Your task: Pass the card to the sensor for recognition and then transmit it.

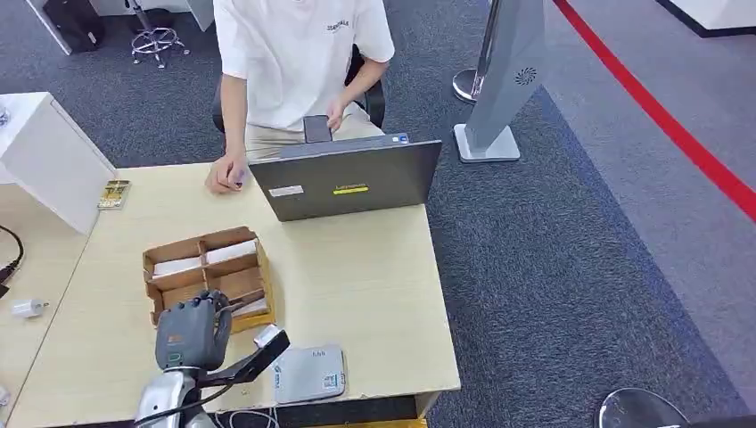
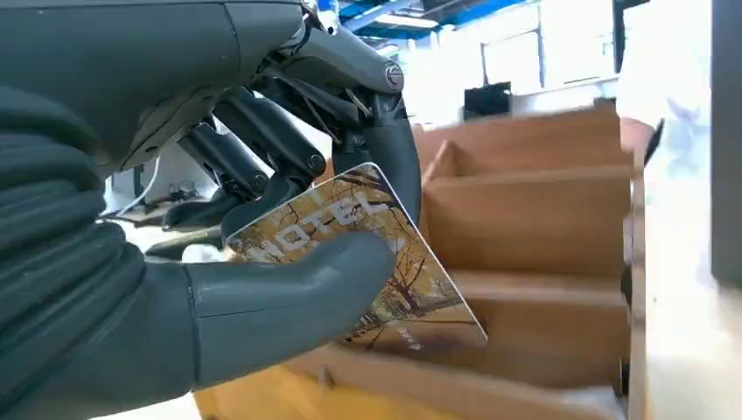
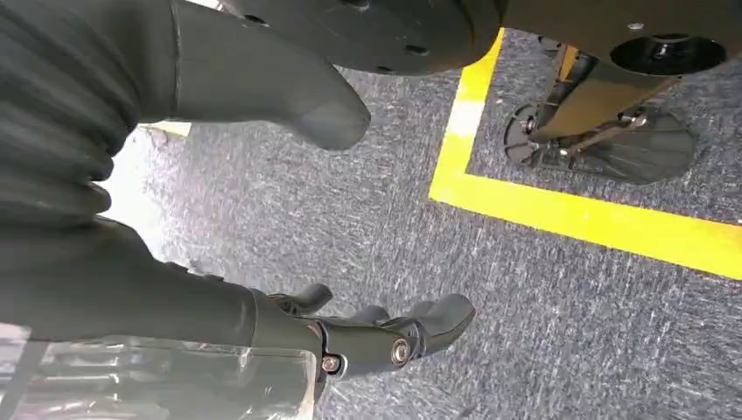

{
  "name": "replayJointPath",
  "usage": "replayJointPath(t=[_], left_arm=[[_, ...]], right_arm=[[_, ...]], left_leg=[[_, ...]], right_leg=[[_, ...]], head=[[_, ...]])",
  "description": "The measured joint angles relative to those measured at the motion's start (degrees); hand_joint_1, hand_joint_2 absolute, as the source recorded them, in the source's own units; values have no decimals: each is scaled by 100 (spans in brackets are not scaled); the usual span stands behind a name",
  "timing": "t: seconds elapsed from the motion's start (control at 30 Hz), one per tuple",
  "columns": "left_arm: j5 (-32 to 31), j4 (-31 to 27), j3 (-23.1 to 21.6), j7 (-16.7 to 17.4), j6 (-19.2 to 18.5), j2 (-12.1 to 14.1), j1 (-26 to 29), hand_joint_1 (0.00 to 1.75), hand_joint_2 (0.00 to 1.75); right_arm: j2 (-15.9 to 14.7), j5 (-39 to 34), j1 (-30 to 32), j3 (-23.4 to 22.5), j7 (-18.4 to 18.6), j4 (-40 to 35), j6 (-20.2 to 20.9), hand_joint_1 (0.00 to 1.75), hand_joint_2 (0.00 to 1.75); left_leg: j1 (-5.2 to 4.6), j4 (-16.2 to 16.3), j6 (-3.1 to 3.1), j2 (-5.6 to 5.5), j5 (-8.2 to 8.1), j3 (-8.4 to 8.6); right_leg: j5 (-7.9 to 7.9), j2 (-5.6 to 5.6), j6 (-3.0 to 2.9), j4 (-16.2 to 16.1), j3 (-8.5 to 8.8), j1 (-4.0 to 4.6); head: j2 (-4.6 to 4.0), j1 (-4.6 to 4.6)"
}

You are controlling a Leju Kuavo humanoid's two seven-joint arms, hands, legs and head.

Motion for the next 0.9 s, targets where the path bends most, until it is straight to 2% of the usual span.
replayJointPath(t=[0.23, 0.43, 0.6, 0.67, 0.77, 0.83, 0.9], left_arm=[[0, -347, 0, 52, -411, 9, -607, 175, 175], [2, -456, 0, 52, -1062, 17, -1482, 175, 175], [4, -463, 0, 52, -1178, 17, -1835, 175, 175], [2, -461, 0, 222, -1256, 41, -1993, 175, 175], [0, -374, -2, 585, -1363, 207, -2576, 175, 175], [0, -295, -2, 654, -1401, 308, -2928, 175, 175], [0, -216, -82, 1002, -1368, 478, -3175, 175, 175]], right_arm=[[0, 209, -14, 0, 30, 0, 9, 0, 175], [0, 291, -71, 0, 85, 0, 17, 0, 175], [0, 291, -83, 0, 101, 0, 17, 0, 175], [0, 325, -89, 0, 103, 0, 22, 0, 175], [0, 430, -130, 0, 142, -2, 90, 0, 175], [0, 468, -149, 0, 153, -2, 98, 0, 175], [0, 538, -163, 0, 175, -2, 116, 0, 175]], left_leg=[[0, 0, -2, -3, 6, 0], [0, 2, -2, -8, 14, -2], [0, 2, -2, -7, 14, -1], [1, 3, -2, -9, 15, -4], [2, 3, -4, -8, 21, -5], [3, 3, -6, -8, 23, -4], [5, 3, -8, -8, 27, -3]], right_leg=[[5, -3, -5, 1, 1, 0], [11, -8, -3, 2, 2, 0], [12, -7, -3, 2, 1, 0], [12, -7, -3, 2, -3, 1], [15, -7, -7, 2, -3, 4], [19, -7, -13, 3, -2, 4], [20, -6, -13, 4, -3, 8]], head=[[0, 0], [0, 0], [0, 0], [0, 0], [0, -2], [0, -4], [0, -2]])
